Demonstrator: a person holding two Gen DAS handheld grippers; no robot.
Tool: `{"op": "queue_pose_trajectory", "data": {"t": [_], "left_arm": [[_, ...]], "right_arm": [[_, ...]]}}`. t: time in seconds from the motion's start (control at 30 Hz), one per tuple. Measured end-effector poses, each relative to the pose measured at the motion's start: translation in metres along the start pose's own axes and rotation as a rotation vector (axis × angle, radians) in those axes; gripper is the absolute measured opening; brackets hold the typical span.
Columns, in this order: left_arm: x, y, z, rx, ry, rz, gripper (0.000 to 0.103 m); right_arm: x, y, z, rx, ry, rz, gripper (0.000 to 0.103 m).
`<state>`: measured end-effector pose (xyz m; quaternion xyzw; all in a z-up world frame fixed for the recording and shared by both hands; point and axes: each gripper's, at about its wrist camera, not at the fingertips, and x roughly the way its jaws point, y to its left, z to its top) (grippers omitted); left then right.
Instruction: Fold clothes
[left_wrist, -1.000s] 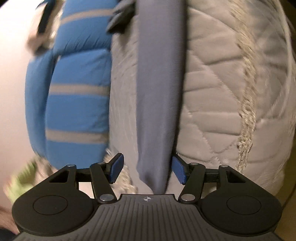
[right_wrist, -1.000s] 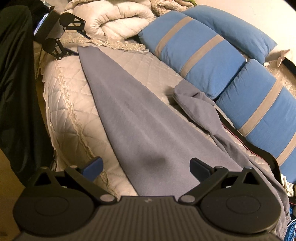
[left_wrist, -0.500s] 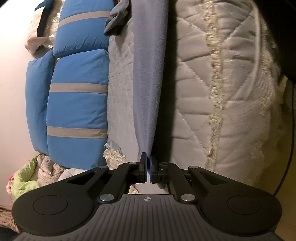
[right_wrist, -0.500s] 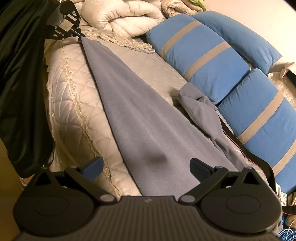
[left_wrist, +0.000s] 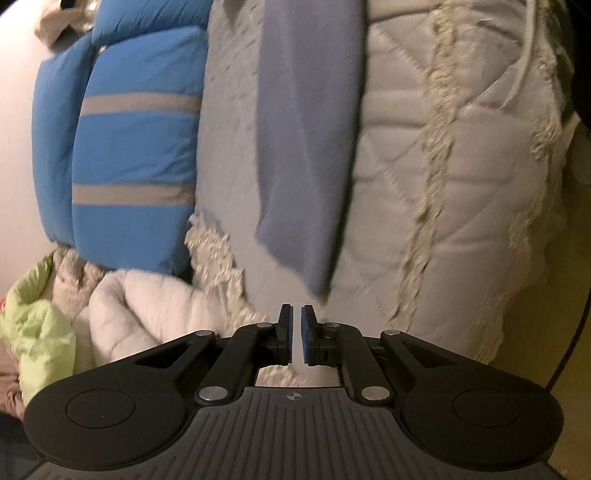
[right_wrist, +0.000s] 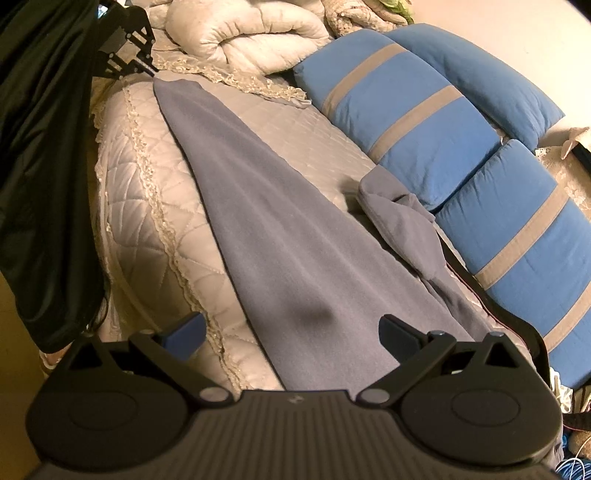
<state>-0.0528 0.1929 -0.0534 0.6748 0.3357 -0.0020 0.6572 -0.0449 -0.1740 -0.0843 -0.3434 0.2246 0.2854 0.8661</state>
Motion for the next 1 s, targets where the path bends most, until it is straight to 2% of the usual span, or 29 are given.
{"op": "queue_pose_trajectory", "data": {"t": [0.03, 0.07, 0.1, 0.13, 0.2, 0.4, 0.63, 0.73, 1.0], "left_arm": [[-0.001, 0.008, 0.0, -0.048, 0.007, -0.007, 0.04], [-0.005, 0.019, 0.001, -0.11, -0.006, -0.022, 0.054], [-0.009, 0.03, 0.001, -0.174, -0.023, -0.04, 0.073], [-0.014, 0.041, 0.002, -0.238, -0.04, -0.058, 0.078], [-0.019, 0.061, 0.008, -0.31, -0.07, -0.065, 0.08], [-0.03, 0.101, 0.054, -0.411, -0.154, -0.086, 0.081], [-0.035, 0.135, 0.142, -0.602, -0.302, -0.167, 0.081], [-0.036, 0.135, 0.191, -0.599, -0.366, -0.181, 0.081], [-0.031, 0.101, 0.316, -0.435, -0.458, -0.193, 0.081]], "right_arm": [[0.0, -0.001, 0.0, 0.003, -0.003, 0.002, 0.103], [0.0, -0.002, 0.001, 0.01, -0.006, 0.005, 0.103], [0.0, -0.003, 0.001, 0.018, -0.008, 0.008, 0.103], [0.0, -0.005, 0.002, 0.029, -0.01, 0.011, 0.103], [-0.001, -0.011, 0.003, 0.064, -0.014, 0.017, 0.103], [-0.001, -0.028, 0.004, 0.177, -0.018, 0.011, 0.103], [0.001, -0.038, 0.006, 0.246, -0.02, -0.015, 0.103], [0.003, -0.039, 0.007, 0.251, -0.018, -0.025, 0.103], [0.007, -0.038, 0.01, 0.238, -0.023, -0.046, 0.103]]}}
